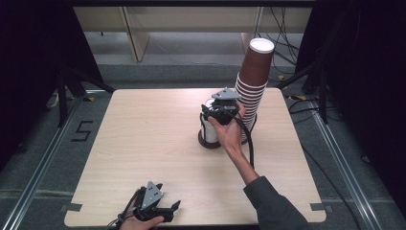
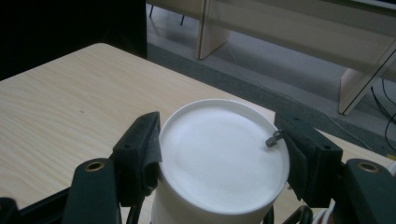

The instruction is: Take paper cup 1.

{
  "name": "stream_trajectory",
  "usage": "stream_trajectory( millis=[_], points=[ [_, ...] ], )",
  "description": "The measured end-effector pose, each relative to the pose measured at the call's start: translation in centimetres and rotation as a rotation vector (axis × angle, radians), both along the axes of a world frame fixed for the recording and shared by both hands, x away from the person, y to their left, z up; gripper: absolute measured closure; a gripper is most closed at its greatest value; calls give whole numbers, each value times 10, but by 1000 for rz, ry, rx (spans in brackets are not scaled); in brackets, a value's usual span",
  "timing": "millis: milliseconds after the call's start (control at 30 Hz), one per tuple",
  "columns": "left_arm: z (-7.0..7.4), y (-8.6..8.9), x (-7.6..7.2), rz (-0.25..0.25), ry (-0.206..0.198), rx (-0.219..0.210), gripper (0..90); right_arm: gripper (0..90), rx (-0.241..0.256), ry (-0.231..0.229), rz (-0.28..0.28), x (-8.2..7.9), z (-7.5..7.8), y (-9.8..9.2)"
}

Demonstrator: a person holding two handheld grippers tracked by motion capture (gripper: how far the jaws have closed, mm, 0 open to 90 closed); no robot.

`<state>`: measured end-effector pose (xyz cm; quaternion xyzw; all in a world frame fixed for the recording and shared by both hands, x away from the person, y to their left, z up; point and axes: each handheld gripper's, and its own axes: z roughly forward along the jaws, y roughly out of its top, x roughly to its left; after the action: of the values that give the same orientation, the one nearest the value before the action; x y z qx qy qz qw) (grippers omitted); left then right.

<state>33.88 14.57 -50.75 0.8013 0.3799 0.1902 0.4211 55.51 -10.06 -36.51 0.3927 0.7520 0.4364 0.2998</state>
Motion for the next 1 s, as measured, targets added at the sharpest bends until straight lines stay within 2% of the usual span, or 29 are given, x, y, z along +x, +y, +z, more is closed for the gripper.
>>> stream_trajectory(
  millis=[100, 233, 367, 400, 433, 467, 500, 567, 633, 700, 733, 767, 800, 933, 1000],
  points=[
    [1, 1, 0, -8, 2, 17, 147, 352, 13, -28, 5, -3, 8, -1],
    [0, 0, 0, -5, 3, 11, 147, 353, 5, -37, 9, -7, 16, -2],
    [0, 0, 0, -5, 3, 11, 147, 354, 49, -37, 18, -11, 22, -5],
    [0, 0, 0, -5, 3, 11, 147, 354, 34, -43, 22, -12, 24, -6],
    [1, 2, 1, -9, -1, 39, 147, 354, 42, -40, 29, -14, 27, -6],
    [1, 2, 1, -9, -1, 39, 147, 354, 42, -40, 29, -14, 27, -6],
    [1, 2, 1, -10, -1, 42, 147, 354, 42, -60, 24, -16, 29, -7],
    [0, 1, 0, -6, 0, 17, 147, 353, 46, -71, 44, -22, 36, -9],
    [1, 1, 1, -4, 1, 16, 147, 353, 41, -76, 56, -27, 40, -10],
    [1, 1, 1, -3, 1, 15, 147, 354, 40, -64, 76, -32, 41, -11],
    [1, 3, 1, -6, 0, 41, 147, 353, 32, -71, 80, -34, 42, -12],
    [1, 3, 1, -6, 0, 41, 147, 353, 32, -71, 80, -34, 42, -12],
    [1, 2, 1, -6, 2, 27, 147, 354, 35, -69, 99, -40, 42, -12],
    [1, 2, 1, -1, 2, 23, 147, 353, 52, -64, 148, -52, 42, -13],
    [1, 2, 2, -2, 2, 24, 147, 353, 77, -40, 181, -60, 42, -13]
  ],
)
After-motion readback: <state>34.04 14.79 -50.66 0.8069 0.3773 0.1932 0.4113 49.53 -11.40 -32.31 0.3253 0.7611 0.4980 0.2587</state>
